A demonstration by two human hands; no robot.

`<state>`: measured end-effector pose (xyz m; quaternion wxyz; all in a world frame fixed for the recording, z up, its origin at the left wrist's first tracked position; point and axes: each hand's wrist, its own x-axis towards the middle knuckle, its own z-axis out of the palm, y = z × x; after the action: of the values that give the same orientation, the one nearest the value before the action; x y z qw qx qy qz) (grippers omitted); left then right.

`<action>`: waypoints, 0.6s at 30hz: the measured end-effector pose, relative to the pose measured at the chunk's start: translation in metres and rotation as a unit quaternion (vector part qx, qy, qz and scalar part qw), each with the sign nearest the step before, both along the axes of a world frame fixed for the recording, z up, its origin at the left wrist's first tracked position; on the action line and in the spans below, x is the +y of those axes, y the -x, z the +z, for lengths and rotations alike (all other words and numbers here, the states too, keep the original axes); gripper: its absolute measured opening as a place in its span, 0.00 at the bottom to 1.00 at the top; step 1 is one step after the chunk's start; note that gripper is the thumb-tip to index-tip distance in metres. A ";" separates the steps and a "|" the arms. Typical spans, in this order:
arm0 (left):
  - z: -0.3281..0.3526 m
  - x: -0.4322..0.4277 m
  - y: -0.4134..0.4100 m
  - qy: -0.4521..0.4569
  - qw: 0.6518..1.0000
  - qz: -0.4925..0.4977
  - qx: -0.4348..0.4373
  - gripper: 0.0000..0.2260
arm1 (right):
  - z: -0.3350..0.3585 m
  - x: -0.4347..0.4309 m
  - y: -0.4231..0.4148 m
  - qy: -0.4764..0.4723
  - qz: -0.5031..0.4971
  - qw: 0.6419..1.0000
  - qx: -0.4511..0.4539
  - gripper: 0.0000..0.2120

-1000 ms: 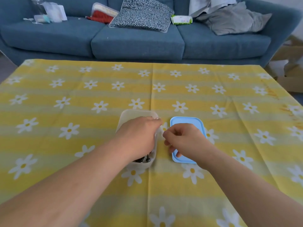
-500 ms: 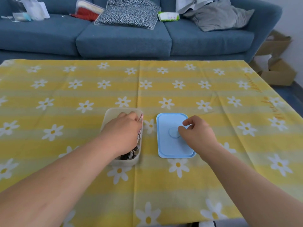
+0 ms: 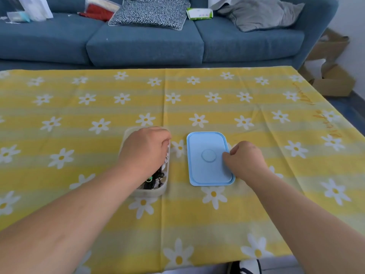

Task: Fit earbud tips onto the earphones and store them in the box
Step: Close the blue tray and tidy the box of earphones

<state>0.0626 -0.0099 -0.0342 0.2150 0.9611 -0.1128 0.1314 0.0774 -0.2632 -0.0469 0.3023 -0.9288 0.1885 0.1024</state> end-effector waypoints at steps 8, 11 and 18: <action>-0.002 0.002 -0.004 -0.079 0.987 0.006 0.137 0.12 | -0.002 0.002 -0.001 -0.041 -0.016 0.998 -0.049 0.04; 0.002 -0.003 -0.002 -0.177 0.968 -0.002 0.179 0.14 | 0.014 0.010 -0.004 -0.114 -0.033 0.988 -0.099 0.05; 0.017 0.011 0.007 -0.048 0.993 -0.009 0.105 0.14 | 0.056 0.049 0.014 -0.254 0.022 0.961 -0.108 0.07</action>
<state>0.0555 0.0006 -0.0170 0.1807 0.9777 -0.1042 0.0224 0.0630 -0.2146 0.0096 0.5447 -0.8307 0.1023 0.0528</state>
